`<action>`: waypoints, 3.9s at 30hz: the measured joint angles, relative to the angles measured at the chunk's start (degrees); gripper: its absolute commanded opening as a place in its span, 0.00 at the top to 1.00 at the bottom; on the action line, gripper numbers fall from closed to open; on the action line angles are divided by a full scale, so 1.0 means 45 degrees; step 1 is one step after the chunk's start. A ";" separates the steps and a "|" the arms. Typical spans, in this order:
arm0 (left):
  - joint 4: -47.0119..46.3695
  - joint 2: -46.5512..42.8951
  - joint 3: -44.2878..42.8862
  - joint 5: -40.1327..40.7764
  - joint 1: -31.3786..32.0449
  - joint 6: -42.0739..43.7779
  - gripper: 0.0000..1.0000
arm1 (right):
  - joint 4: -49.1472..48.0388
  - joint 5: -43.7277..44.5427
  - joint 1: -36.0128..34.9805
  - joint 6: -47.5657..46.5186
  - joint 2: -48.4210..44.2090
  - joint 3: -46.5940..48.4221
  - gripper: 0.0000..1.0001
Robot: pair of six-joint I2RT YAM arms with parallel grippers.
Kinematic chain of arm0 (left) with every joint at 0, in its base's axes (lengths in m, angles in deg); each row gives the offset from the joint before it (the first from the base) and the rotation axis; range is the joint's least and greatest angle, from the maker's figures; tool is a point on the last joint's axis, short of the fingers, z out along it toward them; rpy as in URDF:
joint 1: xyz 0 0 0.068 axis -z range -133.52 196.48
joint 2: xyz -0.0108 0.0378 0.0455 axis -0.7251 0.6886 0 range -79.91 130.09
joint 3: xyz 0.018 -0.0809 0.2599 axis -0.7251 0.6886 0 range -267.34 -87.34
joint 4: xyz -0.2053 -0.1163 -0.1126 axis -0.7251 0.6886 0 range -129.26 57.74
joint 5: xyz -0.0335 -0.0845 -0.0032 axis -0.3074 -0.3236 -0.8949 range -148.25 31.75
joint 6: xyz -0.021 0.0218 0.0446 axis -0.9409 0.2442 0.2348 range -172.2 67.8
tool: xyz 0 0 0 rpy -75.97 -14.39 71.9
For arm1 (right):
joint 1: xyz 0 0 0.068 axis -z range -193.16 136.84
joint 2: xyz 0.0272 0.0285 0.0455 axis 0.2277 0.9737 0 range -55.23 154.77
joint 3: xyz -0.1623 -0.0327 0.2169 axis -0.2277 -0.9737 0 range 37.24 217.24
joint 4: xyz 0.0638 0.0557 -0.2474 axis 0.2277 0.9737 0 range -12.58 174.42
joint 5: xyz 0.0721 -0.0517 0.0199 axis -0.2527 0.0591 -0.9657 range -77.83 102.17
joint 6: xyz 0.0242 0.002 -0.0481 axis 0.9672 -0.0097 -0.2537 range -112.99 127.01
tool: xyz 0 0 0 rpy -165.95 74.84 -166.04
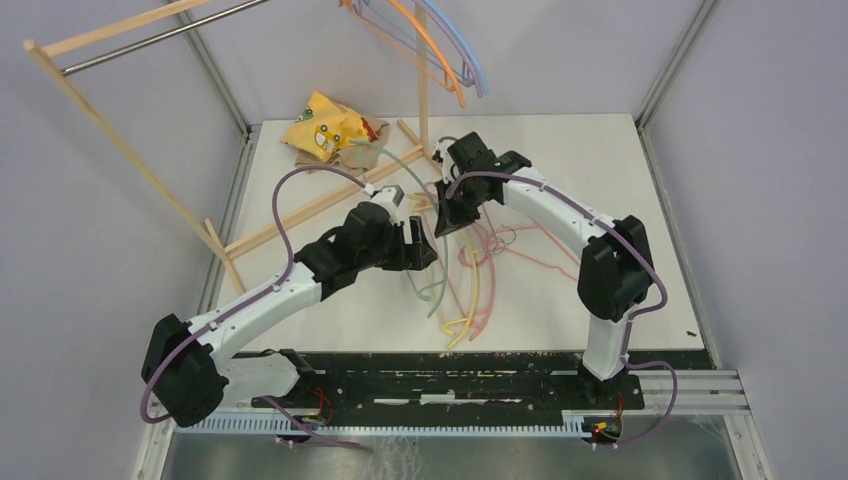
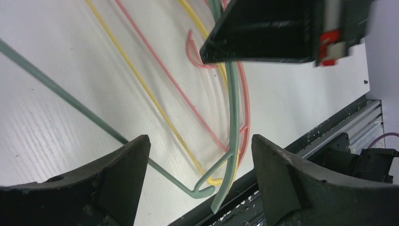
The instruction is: Organize the hangers
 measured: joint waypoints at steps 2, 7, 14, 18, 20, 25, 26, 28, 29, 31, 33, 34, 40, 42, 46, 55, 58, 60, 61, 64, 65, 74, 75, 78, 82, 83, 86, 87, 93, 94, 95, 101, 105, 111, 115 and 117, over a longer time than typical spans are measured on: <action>-0.0024 0.0301 -0.0160 0.0238 0.0330 0.0015 0.15 | 0.0092 0.0146 0.0000 0.0092 -0.0282 0.0971 0.99; -0.0165 0.0826 -0.0889 0.0714 0.0855 0.0160 0.15 | 0.0374 0.0447 -0.0029 0.0272 -0.0602 0.1685 0.99; -0.0238 0.1603 -0.1311 0.1161 0.1025 0.0291 0.19 | 0.0622 0.0423 -0.0005 0.0869 -0.0602 0.1685 0.99; -0.0500 0.2268 -0.1394 0.1681 0.1171 0.0291 0.28 | 0.0782 0.0413 -0.0005 0.1093 -0.0602 0.1846 0.99; -0.0782 0.2569 -0.1394 0.1865 0.1268 0.0287 0.47 | 0.0967 0.0374 -0.0005 0.1161 -0.0602 0.2064 0.99; -0.1447 0.3191 -0.1651 0.2157 0.1530 0.0374 0.73 | 0.0714 -0.0063 -0.0005 0.1661 -0.0607 0.2453 0.99; -0.1477 0.3337 -0.1715 0.2210 0.1549 0.0389 0.88 | 0.0675 -0.0160 -0.0005 0.1724 -0.0622 0.2526 0.99; -0.1656 0.3512 -0.1826 0.2356 0.1574 0.0374 0.97 | 0.0525 -0.0165 -0.0005 0.1812 -0.0622 0.2594 0.97; -0.1700 0.3526 -0.1851 0.2365 0.1588 0.0384 0.97 | 0.0466 -0.0199 0.0010 0.1836 -0.0622 0.2599 0.92; -0.1753 0.3517 -0.1904 0.2463 0.1608 0.0393 0.97 | 0.0432 -0.0185 0.0044 0.1841 -0.0646 0.2652 0.83; -0.1749 0.3512 -0.1904 0.2579 0.1651 0.0442 0.97 | 0.0529 -0.0049 0.0015 0.1768 -0.0690 0.2667 0.63; -0.1719 0.3483 -0.1904 0.2647 0.1690 0.0447 0.97 | 0.0588 0.0063 0.0015 0.1676 -0.0719 0.2667 0.56; -0.0563 0.2968 -0.1287 0.3449 0.1399 0.0617 0.97 | 0.1506 0.1375 0.0000 0.0452 -0.2579 0.1078 0.22; 0.0112 0.2773 -0.0767 0.3803 0.0942 0.0617 0.97 | 0.2025 0.1957 -0.0005 0.0039 -0.3915 0.0131 0.17; 0.1025 0.2157 -0.0432 0.4444 0.0160 0.0607 0.97 | 0.2346 0.3492 0.0044 -0.0549 -0.6450 -0.1292 0.05; -0.0272 0.0593 -0.4177 0.4260 -0.0384 0.0617 0.97 | 0.2482 0.6256 0.0661 -0.1030 -0.7864 -0.2205 0.04; -0.1797 0.0588 -0.5634 0.3789 -0.0918 0.0617 0.97 | 0.2443 0.6484 0.0787 -0.1137 -0.7363 -0.2205 0.04; -0.2637 0.0743 -0.6382 0.3410 -0.1379 0.0612 0.97 | 0.2404 0.6518 0.0874 -0.1229 -0.7067 -0.2205 0.04; -0.3007 0.0918 -0.6747 0.3274 -0.1598 0.0612 0.97 | 0.2395 0.6538 0.0913 -0.1263 -0.6965 -0.2205 0.04; -0.3619 0.1753 -0.7514 0.2671 -0.2147 0.0306 0.97 | 0.2336 0.6538 0.1069 -0.1423 -0.6679 -0.2181 0.04; -0.3721 0.2176 -0.7752 0.2560 -0.2268 0.0248 0.97 | 0.2327 0.6538 0.1151 -0.1467 -0.6567 -0.2142 0.04; -0.4022 0.5187 -0.9481 0.1506 -0.2594 0.0097 0.97 | 0.2171 0.6426 0.2011 -0.1695 -0.5989 -0.1384 0.04; -0.4041 0.5280 -0.9559 0.1443 -0.2594 0.0063 0.97 | 0.2142 0.6416 0.2108 -0.1715 -0.5979 -0.1331 0.04; -0.4308 0.5425 -0.9772 0.1394 -0.2633 -0.0078 0.97 | 0.2127 0.6348 0.2307 -0.1783 -0.5921 -0.1297 0.04; -0.4857 0.5639 -1.0083 0.1365 -0.2837 -0.0311 0.97 | 0.2127 0.6144 0.2492 -0.1792 -0.5693 -0.1248 0.04; -0.4925 0.5765 -1.0244 0.1365 -0.2895 -0.0379 0.97 | 0.2127 0.6096 0.2526 -0.1792 -0.5591 -0.1205 0.04; -0.5017 0.6173 -1.0749 0.1399 -0.3065 -0.0597 0.97 | 0.2132 0.5999 0.2584 -0.1792 -0.5314 -0.1035 0.04; -0.5017 0.6339 -1.0953 0.1428 -0.3109 -0.0690 0.97 | 0.2137 0.5945 0.2603 -0.1792 -0.5241 -0.0971 0.04; -0.4930 0.7227 -1.2041 0.1928 -0.3225 -0.0811 0.97 | 0.2132 0.5746 0.2696 -0.1797 -0.4823 -0.0447 0.04; -0.4896 0.7310 -1.2167 0.2040 -0.3225 -0.0811 0.97 | 0.2142 0.5717 0.2744 -0.1792 -0.4775 -0.0350 0.04; -0.4867 0.7402 -1.2274 0.2137 -0.3235 -0.0821 0.97 | 0.2137 0.5697 0.2778 -0.1797 -0.4741 -0.0296 0.04; -0.4449 0.7805 -1.2828 0.2832 -0.3249 -0.1200 0.97 | 0.2152 0.5518 0.2934 -0.1797 -0.4677 -0.0189 0.04; -0.3920 0.8320 -1.3712 0.3279 -0.3288 -0.1399 0.97 | 0.2152 0.5416 0.2948 -0.1797 -0.4658 -0.0189 0.05; -0.3128 0.8956 -1.4736 0.3725 -0.3293 -0.1831 0.97 | 0.2152 0.5183 0.3036 -0.1797 -0.4658 -0.0189 0.05; -0.2531 0.9583 -1.5854 0.3769 -0.3293 -0.2074 0.97 | 0.2152 0.5134 0.3084 -0.1797 -0.4658 -0.0194 0.05; -0.2098 0.9748 -1.6130 0.3764 -0.3293 -0.2239 0.97 | 0.2147 0.5110 0.3109 -0.1797 -0.4658 -0.0194 0.05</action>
